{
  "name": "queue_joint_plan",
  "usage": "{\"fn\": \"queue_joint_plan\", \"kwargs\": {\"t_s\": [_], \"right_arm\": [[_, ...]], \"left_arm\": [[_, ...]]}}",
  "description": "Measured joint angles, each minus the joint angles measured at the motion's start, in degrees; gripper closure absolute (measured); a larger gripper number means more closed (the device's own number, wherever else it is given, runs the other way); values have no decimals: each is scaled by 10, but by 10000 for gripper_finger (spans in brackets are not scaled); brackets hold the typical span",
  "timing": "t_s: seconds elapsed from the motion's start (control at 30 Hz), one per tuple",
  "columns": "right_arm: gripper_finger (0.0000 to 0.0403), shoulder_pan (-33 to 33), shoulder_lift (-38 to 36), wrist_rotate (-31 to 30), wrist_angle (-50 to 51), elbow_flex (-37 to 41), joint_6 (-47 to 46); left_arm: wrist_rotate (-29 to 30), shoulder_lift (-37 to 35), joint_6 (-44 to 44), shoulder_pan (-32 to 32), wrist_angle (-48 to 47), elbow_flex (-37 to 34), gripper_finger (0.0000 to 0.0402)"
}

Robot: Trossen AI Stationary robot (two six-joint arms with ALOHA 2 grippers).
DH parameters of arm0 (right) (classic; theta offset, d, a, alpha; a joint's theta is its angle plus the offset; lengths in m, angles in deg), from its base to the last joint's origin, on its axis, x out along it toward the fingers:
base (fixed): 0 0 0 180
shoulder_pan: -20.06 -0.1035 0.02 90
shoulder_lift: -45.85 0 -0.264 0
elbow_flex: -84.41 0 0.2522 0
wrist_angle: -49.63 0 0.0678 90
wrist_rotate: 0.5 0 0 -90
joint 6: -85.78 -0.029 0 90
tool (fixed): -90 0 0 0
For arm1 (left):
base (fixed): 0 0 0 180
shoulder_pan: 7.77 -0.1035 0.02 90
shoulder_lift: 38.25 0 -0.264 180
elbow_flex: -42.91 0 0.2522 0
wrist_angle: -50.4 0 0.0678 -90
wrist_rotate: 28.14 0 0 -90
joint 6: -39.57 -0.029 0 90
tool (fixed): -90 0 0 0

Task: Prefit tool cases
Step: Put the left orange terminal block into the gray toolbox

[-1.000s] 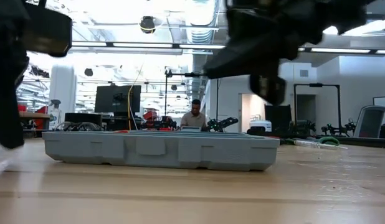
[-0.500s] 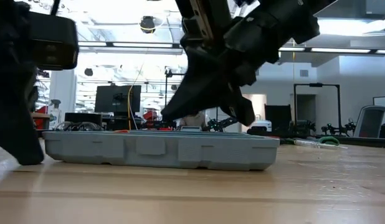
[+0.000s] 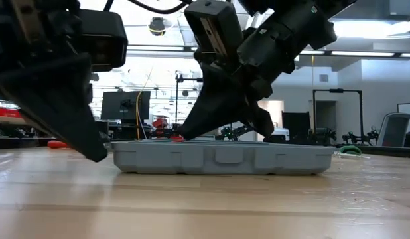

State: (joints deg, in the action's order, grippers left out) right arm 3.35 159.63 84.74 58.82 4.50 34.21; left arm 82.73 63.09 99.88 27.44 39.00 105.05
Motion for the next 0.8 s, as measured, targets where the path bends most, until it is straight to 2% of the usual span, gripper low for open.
{"fn": "queue_joint_plan", "kwargs": {"t_s": [0.57, 0.8], "right_arm": [[403, 12, 0, -5, 25, 0, -5], [403, 2, 26, 13, -15, -1, -22]], "left_arm": [[-9, 0, -26, 2, -3, 0, 401], [-12, 0, -35, -11, -4, 0, 401]]}}
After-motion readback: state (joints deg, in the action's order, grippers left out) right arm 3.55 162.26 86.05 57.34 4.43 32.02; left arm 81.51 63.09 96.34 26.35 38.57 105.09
